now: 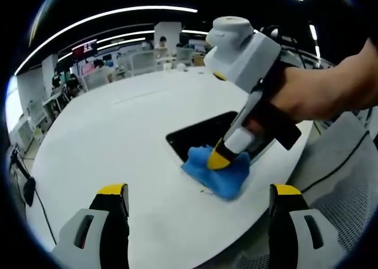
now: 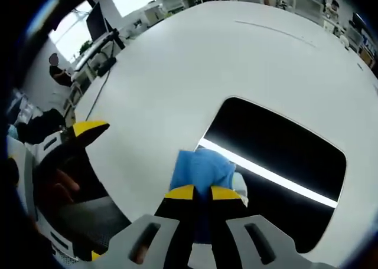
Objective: Wipe the mirror surface with the cleaning cloth until all visible marks leave the cleaned area.
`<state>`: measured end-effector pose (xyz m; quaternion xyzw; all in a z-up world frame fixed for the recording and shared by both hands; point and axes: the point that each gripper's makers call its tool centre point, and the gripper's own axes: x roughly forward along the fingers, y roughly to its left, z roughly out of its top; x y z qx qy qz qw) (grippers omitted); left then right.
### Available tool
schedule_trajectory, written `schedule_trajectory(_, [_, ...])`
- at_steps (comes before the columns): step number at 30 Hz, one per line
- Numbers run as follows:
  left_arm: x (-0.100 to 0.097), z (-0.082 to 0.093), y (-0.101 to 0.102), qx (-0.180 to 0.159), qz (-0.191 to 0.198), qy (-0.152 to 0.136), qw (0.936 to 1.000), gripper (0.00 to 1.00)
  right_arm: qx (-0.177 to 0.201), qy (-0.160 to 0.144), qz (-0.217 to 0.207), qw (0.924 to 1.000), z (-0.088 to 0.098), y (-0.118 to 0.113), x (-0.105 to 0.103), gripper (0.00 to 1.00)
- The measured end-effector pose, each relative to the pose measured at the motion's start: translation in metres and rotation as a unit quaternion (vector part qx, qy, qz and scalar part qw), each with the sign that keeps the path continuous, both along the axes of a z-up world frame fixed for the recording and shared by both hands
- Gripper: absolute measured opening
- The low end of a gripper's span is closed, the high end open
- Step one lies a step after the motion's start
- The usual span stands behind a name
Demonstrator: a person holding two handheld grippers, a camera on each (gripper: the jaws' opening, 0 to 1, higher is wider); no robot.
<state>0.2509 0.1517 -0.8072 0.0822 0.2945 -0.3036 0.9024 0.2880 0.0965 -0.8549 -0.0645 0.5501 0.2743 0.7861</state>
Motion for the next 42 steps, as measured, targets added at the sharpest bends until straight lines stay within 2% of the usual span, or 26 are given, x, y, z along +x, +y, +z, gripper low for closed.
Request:
schedule_trajectory(12, [0.003,0.004,0.003,-0.005,0.012,-0.009,0.9999,1.00,-0.002,-0.002,-0.001,1.0000,0.000,0.000,0.000,0.02])
schedule_trajectory(20, [0.002,0.001,0.005,-0.003,0.017,0.002,0.9998,1.00,0.004,0.000,-0.003,1.0000,-0.001,0.002,0.008,0.02])
schedule_trajectory(42, [0.002,0.002,0.005,-0.010,0.023,0.002,0.9997,1.00,-0.004,-0.006,-0.002,1.0000,0.001,0.000,0.056,0.01])
